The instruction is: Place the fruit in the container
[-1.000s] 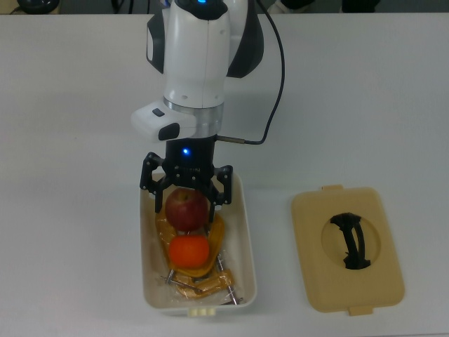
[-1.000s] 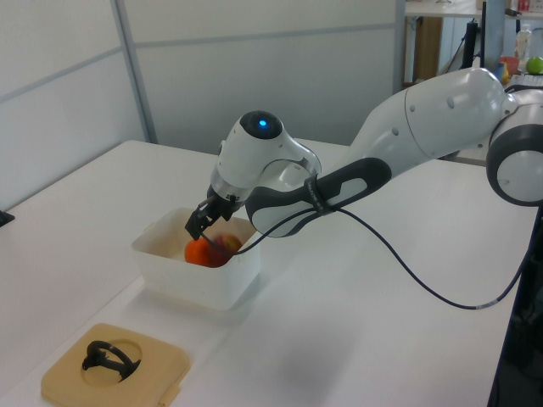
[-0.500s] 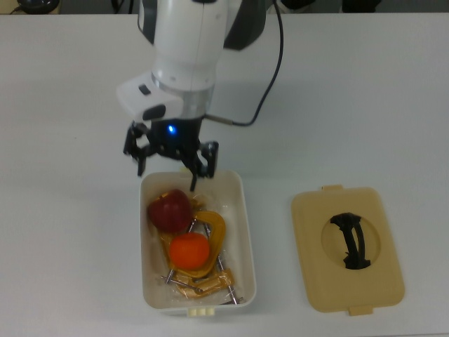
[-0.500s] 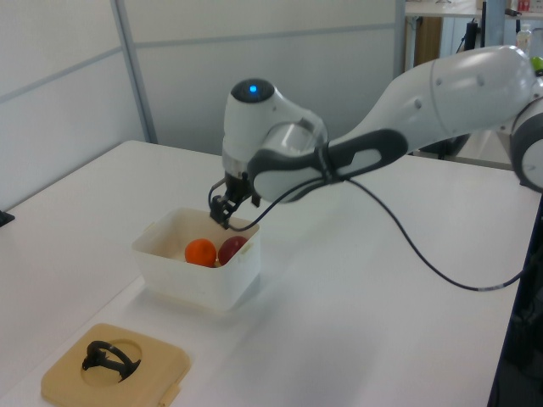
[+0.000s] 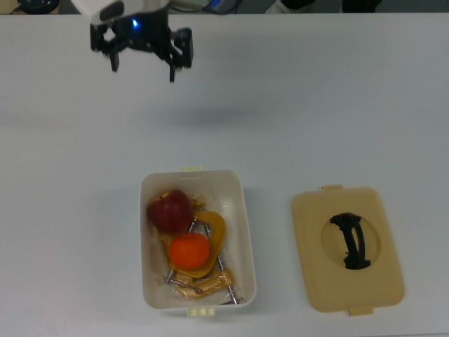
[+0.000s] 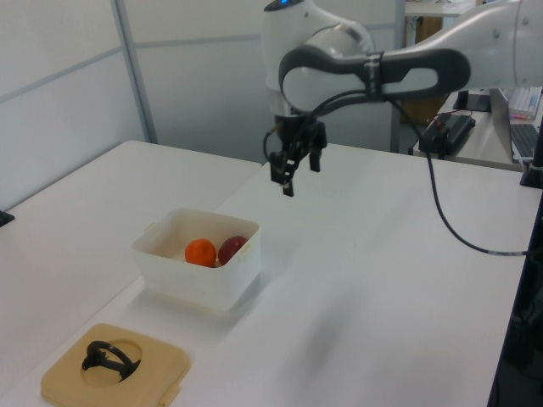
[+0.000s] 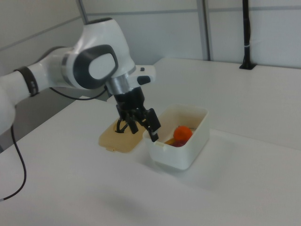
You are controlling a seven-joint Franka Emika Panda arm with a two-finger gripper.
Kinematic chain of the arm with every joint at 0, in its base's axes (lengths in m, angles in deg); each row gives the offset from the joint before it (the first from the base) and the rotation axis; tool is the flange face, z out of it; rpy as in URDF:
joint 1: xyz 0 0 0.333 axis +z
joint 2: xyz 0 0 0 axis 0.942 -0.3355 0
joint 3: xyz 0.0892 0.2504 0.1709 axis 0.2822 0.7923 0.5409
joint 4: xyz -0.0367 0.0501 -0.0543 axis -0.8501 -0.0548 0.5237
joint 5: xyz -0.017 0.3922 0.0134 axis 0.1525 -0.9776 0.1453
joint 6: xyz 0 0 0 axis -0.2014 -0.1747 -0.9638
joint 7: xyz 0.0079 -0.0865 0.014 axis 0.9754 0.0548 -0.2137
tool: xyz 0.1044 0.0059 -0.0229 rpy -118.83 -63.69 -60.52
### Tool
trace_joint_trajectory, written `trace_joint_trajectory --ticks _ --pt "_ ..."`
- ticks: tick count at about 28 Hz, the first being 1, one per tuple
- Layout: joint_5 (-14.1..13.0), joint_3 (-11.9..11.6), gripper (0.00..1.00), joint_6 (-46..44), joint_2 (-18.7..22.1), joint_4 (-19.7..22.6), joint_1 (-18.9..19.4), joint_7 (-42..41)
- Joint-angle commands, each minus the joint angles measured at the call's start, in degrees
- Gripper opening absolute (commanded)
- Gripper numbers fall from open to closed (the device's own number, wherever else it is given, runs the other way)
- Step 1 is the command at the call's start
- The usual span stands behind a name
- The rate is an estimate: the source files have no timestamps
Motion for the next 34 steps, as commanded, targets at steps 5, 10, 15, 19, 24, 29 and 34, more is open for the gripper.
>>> trace_joint_trajectory --ticks 5,10,15,19,24,29,34 --pt "-1.2 -0.1 1.0 -4.3 4.4 2.6 0.5 -0.8" --pt "-1.4 -0.2 1.0 -4.2 4.3 2.4 0.4 -1.4" --pt "-1.6 -0.6 1.0 -4.1 4.3 2.2 0.3 -1.5" --pt "-1.9 -0.7 1.0 -3.7 4.1 2.0 -0.2 -2.2" --pt "-3.2 -0.7 1.0 -3.6 4.1 1.9 -0.8 -3.7" --pt "-3.4 -0.6 1.0 -3.5 4.0 1.9 -0.9 -3.7" --pt "-3.5 -0.6 1.0 -3.6 3.9 2.0 -0.9 -3.7"
